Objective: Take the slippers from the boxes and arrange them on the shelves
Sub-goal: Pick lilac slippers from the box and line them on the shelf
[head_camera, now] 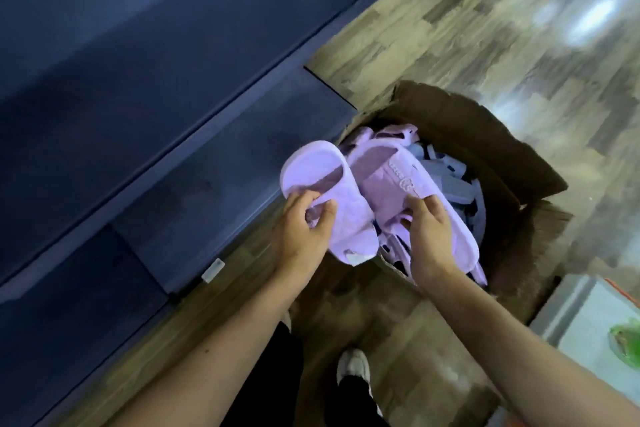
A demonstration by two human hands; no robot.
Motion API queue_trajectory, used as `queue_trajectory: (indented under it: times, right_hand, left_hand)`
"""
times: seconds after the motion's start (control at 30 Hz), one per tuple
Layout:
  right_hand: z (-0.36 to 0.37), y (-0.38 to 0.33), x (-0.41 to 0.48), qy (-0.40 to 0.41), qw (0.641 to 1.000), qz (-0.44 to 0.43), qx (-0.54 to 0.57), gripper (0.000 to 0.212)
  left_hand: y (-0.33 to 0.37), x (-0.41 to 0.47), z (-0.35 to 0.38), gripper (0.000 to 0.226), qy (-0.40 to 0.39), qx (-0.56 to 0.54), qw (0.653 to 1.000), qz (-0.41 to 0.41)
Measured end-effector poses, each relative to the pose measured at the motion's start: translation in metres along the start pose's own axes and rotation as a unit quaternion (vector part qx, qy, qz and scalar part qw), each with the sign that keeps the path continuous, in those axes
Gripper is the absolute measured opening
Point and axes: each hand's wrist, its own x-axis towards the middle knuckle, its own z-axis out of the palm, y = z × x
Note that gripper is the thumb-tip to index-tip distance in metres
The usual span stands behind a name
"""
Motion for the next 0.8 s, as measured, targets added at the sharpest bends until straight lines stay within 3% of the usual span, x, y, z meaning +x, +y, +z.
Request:
queue_trajectory:
  times: [0.13, 0.3, 0.5, 0.8]
  right_hand:
    - [0.003, -0.04, -0.046, -0.101, 0.992, -0.065, -0.032, 0.013]
    - [0.029, -0.084, -0.122, -0.233, 0.962, -0.134, -0.051, 0.029]
    - [0.084, -0.111, -0.228, -0.361, 0.907, -0.181, -0.123, 0.024]
    - [0.193, -0.098, -0.427, -0.545, 0.799, -0.199, -0.158, 0.026]
  left_hand:
    - [0.026, -0.035, -0.05, 0.021, 0.063, 0.044, 0.997, 0.005]
    - [0.052, -0.087, -0.133, 0.015, 0.143, 0.029, 0.989, 0.002]
    - [0.054, -0.17, -0.253, 0.011, 0.277, 0.012, 0.961, -0.02]
    - [-0.018, -0.315, -0.433, 0.01, 0.428, 0.004, 0.9, -0.075]
